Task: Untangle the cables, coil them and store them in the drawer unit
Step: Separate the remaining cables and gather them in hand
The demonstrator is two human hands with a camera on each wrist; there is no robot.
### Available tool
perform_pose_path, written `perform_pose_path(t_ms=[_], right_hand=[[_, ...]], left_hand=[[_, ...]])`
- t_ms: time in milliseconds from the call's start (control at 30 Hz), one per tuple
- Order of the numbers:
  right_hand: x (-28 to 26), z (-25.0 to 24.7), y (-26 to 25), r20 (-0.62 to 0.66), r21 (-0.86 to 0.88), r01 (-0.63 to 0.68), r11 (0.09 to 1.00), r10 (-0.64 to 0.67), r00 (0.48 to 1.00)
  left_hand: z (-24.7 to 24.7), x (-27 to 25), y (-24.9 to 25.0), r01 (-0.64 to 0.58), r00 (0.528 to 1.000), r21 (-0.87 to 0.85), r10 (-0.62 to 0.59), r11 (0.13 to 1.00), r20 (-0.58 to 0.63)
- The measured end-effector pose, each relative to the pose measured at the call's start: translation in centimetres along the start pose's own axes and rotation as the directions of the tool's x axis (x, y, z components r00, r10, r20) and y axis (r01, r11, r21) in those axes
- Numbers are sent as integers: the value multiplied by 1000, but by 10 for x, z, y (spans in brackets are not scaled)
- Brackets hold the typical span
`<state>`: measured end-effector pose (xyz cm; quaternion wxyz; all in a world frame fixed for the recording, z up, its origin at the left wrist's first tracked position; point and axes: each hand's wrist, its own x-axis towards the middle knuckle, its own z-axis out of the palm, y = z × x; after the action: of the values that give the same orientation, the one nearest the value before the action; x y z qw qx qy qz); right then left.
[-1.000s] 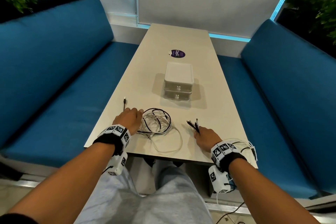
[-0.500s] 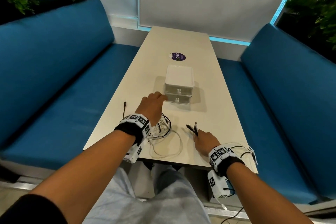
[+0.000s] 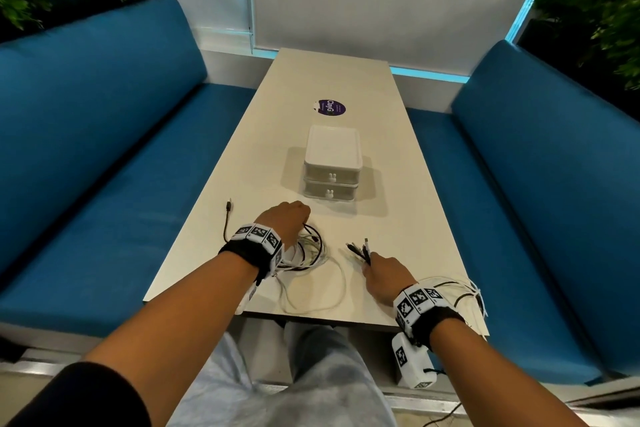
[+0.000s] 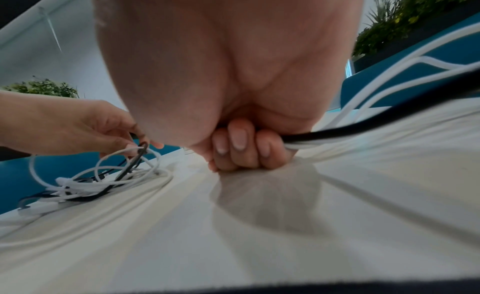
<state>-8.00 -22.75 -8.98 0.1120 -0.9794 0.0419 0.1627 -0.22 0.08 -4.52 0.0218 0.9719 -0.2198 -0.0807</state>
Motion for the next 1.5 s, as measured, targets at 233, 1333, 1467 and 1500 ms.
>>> perform_pose_path(t_ms=[233, 1333, 1467, 1500], right_hand=[[-1, -1, 1, 9, 16, 2, 1000, -2, 1000], [-4, -15, -10, -162, 750, 27, 660, 144, 976], [-3, -23, -14, -158, 767, 76, 637, 74, 985], [-4, -25, -14, -157, 767, 94, 635, 44, 987]], left_hand=[[-7, 0, 2, 96, 981, -110, -113, 989, -160], [28, -9, 95, -26, 991, -303, -15, 953, -132], [28, -10, 100, -39, 991, -262, 4, 964, -134], [29, -10, 100, -43, 989, -278, 1, 960, -151]])
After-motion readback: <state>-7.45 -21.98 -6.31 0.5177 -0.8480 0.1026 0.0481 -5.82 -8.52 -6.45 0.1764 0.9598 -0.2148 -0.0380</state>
